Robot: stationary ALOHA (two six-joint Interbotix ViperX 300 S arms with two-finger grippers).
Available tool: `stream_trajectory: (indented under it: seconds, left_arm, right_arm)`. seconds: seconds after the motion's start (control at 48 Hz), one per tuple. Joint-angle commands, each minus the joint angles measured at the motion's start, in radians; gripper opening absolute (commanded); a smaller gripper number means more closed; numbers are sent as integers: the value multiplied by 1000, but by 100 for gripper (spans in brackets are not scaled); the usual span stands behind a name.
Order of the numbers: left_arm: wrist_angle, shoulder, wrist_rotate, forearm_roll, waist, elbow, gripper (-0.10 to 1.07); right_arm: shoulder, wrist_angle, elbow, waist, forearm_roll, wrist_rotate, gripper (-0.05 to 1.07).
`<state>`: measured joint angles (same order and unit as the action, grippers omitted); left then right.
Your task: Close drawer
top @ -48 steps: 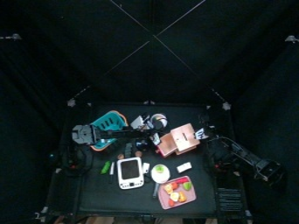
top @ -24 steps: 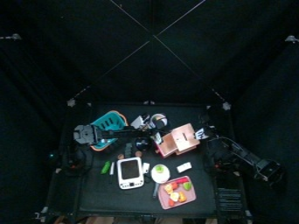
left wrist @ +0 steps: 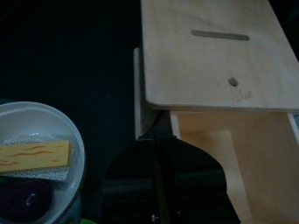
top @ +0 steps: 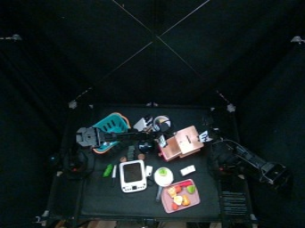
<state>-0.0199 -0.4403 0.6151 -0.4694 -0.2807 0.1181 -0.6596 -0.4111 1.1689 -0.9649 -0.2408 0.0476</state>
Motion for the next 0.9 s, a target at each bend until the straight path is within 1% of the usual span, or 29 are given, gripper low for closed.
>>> stream_trajectory:
  seconds: [0.0, 0.188, 0.271, 0.375, 0.438, 0.5, 0.542, 0.667, 0.792, 0.875]
  left_arm:
    - [-8, 66, 2, -3, -11, -20, 41]
    - [-6, 107, -2, -3, -18, 2, 41]
    - [-2, 135, -3, -9, -14, 29, 41]
    - [0, 190, -2, -17, -5, 91, 41]
    - [0, 235, -2, -17, 3, 143, 41]
    - [-3, 281, -3, -17, 37, 210, 41]
    - [-6, 304, -3, -18, 55, 241, 41]
    - [-6, 336, -2, -18, 120, 325, 41]
    - [0, 327, 0, -17, 169, 359, 41]
    - [2, 316, 0, -15, 187, 370, 41]
  right_arm:
    - [2, 6, -5, 8, 0, -3, 4]
    - [2, 6, -5, 8, 0, -3, 4]
    - [2, 6, -6, 8, 0, -3, 4]
    - [2, 6, -5, 8, 0, -3, 4]
    - [2, 6, -6, 8, 0, -3, 4]
    - [2, 6, -6, 8, 2, -3, 4]
    - [0, 6, -5, 8, 2, -3, 4]
    - [-2, 6, -9, 9, -3, -3, 4]
    - [-3, 8, -11, 17, 2, -5, 4]
    - [-5, 8, -11, 25, 2, -5, 4]
